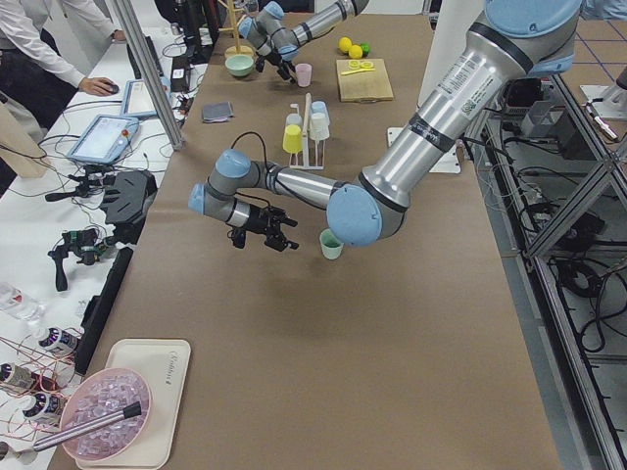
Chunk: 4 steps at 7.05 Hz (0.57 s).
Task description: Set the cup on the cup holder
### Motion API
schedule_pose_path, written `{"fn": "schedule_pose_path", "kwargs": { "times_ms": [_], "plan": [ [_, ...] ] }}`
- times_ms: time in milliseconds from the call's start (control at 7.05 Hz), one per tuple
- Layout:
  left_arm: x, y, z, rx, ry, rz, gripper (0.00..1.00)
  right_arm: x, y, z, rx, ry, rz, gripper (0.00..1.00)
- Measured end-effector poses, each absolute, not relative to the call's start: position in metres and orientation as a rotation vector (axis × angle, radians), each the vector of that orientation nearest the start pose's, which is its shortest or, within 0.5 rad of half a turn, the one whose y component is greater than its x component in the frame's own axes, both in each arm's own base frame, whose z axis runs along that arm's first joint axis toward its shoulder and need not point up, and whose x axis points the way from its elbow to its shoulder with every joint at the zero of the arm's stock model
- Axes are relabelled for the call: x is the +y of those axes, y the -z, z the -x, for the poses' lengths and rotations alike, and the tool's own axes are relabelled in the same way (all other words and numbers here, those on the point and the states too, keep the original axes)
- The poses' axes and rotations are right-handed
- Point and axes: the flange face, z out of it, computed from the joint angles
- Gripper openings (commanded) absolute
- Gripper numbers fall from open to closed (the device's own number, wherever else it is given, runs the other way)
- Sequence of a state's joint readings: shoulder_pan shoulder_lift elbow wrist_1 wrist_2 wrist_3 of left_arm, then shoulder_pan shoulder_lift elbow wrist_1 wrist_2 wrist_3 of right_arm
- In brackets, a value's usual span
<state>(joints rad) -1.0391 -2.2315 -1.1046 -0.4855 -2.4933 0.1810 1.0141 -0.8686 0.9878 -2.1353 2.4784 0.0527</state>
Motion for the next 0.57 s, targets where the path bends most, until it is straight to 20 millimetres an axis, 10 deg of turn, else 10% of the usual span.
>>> {"fn": "schedule_pose_path", "kwargs": {
  "times_ms": [568],
  "plan": [
    [-0.567,-0.556,-0.303,0.753,-0.216,0.959,0.98,-0.647,-0.544,0.345,-0.74,0.252,0.696,0.97]
  ]
}}
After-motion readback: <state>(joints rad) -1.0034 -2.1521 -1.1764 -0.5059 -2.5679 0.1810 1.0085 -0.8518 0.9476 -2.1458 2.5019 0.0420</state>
